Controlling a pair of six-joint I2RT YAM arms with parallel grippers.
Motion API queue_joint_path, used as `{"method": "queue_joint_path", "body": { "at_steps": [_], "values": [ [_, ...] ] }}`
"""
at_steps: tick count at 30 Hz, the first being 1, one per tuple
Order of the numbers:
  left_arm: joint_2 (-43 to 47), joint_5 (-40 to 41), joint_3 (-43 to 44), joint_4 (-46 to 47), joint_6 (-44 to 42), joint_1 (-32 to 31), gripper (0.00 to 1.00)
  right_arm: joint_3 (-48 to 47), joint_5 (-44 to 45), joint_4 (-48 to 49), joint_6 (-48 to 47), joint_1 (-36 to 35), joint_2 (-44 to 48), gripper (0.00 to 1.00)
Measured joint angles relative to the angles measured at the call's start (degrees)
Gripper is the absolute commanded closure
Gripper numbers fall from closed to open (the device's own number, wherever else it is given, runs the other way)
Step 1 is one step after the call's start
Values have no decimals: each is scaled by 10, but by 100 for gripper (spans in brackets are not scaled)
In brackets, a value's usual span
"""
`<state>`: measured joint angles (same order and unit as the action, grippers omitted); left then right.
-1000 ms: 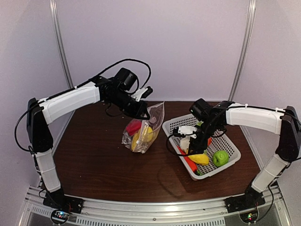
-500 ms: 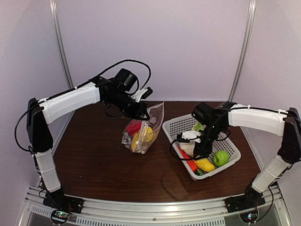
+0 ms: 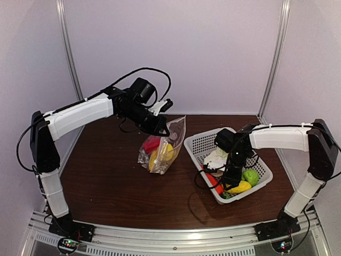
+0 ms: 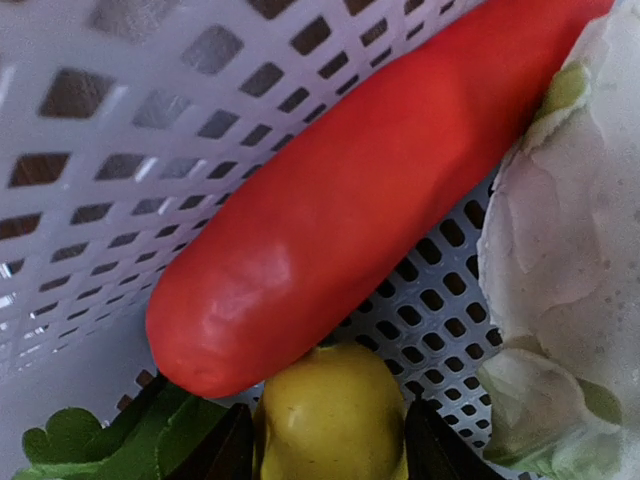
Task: Place the food in the zip-top bag and seal the zipper
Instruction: Pick up the fake fruit from the bin.
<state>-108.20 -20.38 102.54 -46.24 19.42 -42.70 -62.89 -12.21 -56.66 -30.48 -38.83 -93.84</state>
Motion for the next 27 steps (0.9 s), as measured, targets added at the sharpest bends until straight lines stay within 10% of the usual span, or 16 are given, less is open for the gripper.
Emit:
{"method": "queue_joint_path", "body": {
  "at_steps": [15,20,27],
  "values": [
    [10,-1,0,2,1,0,100,-150,-26,-89,-12,0,69,80],
    [10,-12,0,14,10,0,100,-183,-96,-34,-5,0,155,99],
    [10,-43,0,24,29,0,100,-247,-232,89,54,-5,147,100]
  ]
}}
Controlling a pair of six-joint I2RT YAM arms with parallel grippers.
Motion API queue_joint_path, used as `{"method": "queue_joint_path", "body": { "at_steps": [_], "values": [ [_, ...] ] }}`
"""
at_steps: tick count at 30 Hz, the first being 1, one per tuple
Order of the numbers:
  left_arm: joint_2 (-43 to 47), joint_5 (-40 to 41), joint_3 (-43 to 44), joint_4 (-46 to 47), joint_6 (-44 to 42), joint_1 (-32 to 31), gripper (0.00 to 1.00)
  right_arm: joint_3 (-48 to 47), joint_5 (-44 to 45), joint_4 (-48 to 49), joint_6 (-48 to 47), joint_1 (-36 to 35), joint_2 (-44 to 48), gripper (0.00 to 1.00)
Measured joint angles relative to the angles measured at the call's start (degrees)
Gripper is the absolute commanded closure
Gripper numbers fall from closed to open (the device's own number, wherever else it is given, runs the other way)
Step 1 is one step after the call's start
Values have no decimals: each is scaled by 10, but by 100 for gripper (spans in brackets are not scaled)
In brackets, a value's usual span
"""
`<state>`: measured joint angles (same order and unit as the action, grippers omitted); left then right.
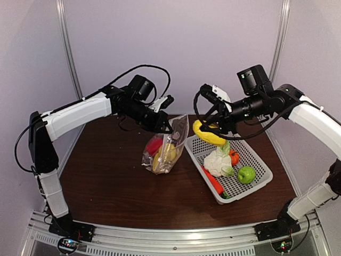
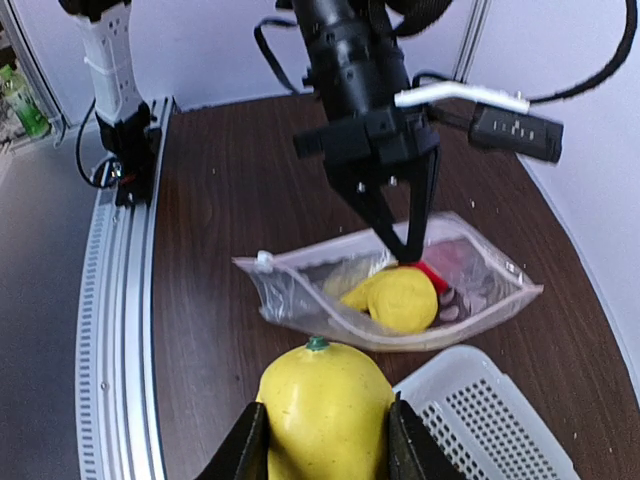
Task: Place the food in the zip-top bag and seal the zipper
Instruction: Pick up the fake fruit from the bin, then place the fake fruit in the zipper food storage bag.
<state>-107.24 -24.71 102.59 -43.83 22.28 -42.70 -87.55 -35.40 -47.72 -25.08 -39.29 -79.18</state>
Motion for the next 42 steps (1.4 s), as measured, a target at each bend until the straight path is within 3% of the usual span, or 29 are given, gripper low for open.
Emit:
{"method": "queue_joint_path", "body": {
  "at_steps": [15,23,33,37,42],
  "values": [
    [0,-63,27,10,37,0,100,-40,-127,353,136,-35,-123,100],
    [15,-63,27,4,43,8,100,-34,-172,399,110,-35,-140,100],
    [64,-92,28,17,54,7,100,57,-170,392,41,-25,-111,97],
    [64,-92,27,18,56,7,100,70,-164,401,43,-15,-107,89],
    [66,-82,27,22,57,9,100,76,-121,397,31,-12,-91,46]
  ]
}}
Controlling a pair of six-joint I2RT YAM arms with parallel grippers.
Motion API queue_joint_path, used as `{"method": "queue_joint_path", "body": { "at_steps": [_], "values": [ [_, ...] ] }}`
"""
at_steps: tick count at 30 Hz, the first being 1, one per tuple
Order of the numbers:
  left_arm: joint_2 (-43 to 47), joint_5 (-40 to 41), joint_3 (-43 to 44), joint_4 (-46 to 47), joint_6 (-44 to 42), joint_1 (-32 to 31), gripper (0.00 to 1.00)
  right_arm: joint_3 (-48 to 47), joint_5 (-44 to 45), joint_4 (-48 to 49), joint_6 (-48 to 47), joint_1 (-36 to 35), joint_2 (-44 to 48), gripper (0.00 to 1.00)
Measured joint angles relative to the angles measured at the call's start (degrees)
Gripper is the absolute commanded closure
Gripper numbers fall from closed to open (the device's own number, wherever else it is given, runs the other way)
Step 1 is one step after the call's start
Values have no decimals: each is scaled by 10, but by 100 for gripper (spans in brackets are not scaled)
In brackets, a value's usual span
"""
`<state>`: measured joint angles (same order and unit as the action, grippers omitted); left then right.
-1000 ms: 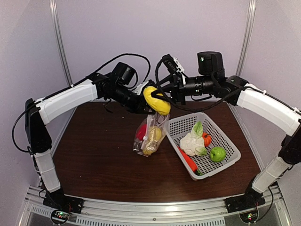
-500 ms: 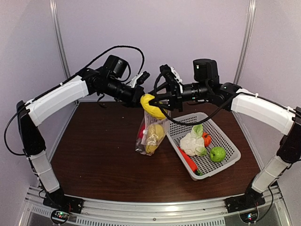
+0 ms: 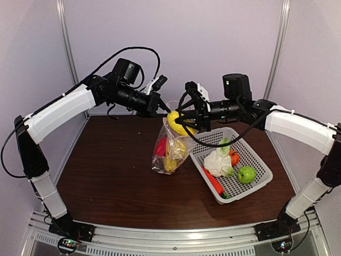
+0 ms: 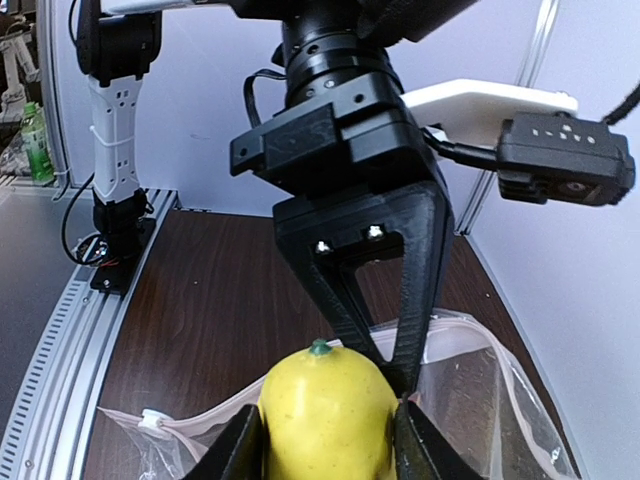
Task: Place the food in the zip-top bag and seal the zipper
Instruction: Place the fake fruit in the zipper food storage bag.
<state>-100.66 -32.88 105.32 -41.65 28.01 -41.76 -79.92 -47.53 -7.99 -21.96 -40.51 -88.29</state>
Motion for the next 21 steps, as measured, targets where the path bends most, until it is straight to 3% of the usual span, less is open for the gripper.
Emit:
{"method": "queue_joint_path", "body": {
  "at_steps": [5,17,21],
  "values": [
    [3,6,0,0,0,0,100,7,42,-6,-4,2,16,27],
    [3,77,0,-32,-5,0,100,-51,136,-69,42,1,37,12],
    [2,152,19,-60,-13,0,100,-53,190,-102,61,0,38,12]
  ]
}}
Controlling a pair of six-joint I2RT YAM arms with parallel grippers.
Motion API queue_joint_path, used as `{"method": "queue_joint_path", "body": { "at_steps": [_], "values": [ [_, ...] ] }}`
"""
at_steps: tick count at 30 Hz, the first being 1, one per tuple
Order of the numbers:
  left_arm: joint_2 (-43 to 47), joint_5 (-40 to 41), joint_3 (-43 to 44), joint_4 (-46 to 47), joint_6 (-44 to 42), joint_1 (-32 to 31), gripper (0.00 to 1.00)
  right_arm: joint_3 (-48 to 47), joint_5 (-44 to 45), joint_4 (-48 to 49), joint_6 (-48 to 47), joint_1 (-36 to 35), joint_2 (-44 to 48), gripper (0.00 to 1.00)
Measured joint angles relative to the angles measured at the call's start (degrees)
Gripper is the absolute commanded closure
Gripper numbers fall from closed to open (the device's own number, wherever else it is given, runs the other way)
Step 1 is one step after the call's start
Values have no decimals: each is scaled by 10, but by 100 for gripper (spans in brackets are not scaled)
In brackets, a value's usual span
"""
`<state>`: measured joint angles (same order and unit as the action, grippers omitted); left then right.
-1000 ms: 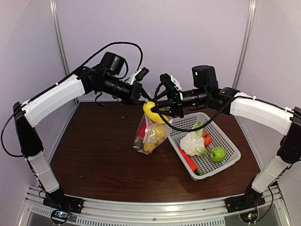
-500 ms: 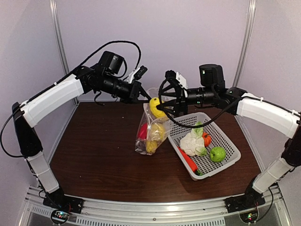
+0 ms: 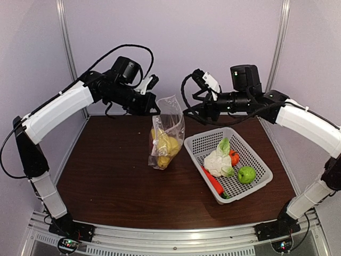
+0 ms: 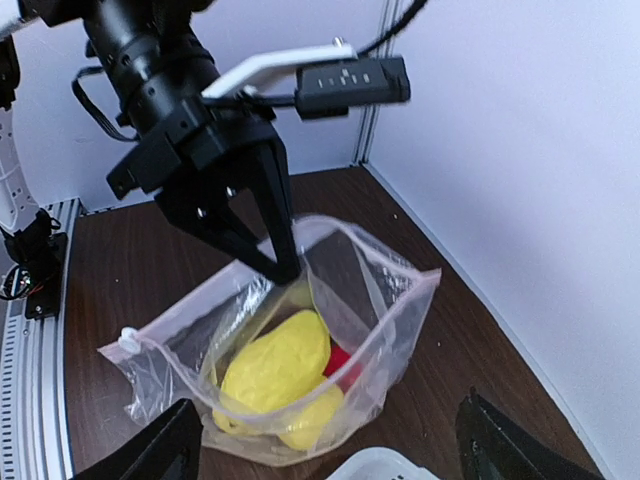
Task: Place the food in the zip-top bag and seal the zipper
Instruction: Place the fake fruit in the zipper food storage bag, then pick up the fake fruit from the bin.
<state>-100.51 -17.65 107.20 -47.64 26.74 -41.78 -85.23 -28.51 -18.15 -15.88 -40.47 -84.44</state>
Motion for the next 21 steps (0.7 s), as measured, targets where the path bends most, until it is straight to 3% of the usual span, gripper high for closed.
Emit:
{"method": "queue_joint_path", "body": {
  "at_steps": [4,7,13,21],
  "values": [
    [-6,144,58,-67,-24,-15,100,-9,43,-68,14,10,0,13],
    [-16,198,79,-97,-47,-27,100,-14,57,-121,19,44,0,14],
    [-84,191,46,-117,-78,-54,100,9,68,-234,-13,141,4,12],
    [-94,149,26,-95,-83,-62,100,157,96,-299,-64,155,26,16]
  ]
}}
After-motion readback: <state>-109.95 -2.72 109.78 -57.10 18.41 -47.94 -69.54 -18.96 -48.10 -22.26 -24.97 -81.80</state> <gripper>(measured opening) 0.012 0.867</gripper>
